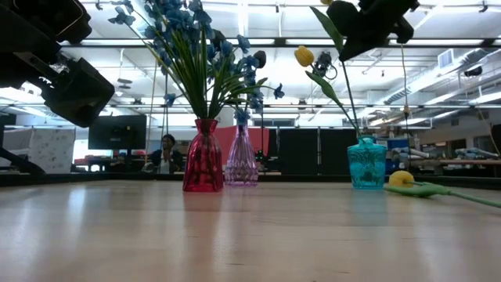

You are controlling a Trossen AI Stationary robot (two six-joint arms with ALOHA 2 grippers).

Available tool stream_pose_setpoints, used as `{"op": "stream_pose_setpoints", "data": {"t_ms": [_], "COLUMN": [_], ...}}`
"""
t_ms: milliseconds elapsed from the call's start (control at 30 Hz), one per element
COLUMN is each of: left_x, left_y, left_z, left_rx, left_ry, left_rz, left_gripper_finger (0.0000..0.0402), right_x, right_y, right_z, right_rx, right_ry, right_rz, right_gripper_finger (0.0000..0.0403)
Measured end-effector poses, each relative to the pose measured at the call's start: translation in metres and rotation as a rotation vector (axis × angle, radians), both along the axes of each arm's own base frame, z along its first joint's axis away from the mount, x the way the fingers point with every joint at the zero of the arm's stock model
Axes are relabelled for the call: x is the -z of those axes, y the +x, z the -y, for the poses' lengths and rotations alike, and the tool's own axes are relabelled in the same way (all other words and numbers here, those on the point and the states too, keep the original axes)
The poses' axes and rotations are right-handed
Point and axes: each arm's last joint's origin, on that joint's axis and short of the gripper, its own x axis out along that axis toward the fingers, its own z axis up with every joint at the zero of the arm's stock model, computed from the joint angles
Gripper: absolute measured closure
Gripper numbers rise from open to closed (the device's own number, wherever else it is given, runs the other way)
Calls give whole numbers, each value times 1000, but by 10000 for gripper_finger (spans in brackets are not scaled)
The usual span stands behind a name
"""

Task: Sort flowers into vase by color
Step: Put the yellow tulip into the blue vase

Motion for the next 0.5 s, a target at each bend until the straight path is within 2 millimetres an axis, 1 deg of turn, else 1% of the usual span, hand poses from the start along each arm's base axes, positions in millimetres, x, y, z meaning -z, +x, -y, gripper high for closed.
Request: {"op": "stream_pose_setpoints", "data": {"t_ms": [233, 333, 500], "left_x": [0, 0, 0], "left_y": [0, 0, 0], "left_z": [0, 0, 0], "left_rx": [0, 0, -2], "left_ry": [0, 0, -4], "left_rz": [0, 0, -2], "left_gripper_finger": [120, 120, 120], "right_x": [2, 1, -6], "right_y": [0, -1, -4], "right_z": [5, 7, 9], "right_rx": [-20, -30, -32], "right_ry": [63, 56, 36], "right_rz": [-16, -33, -8], "right_gripper_finger": [396, 396, 396]}}
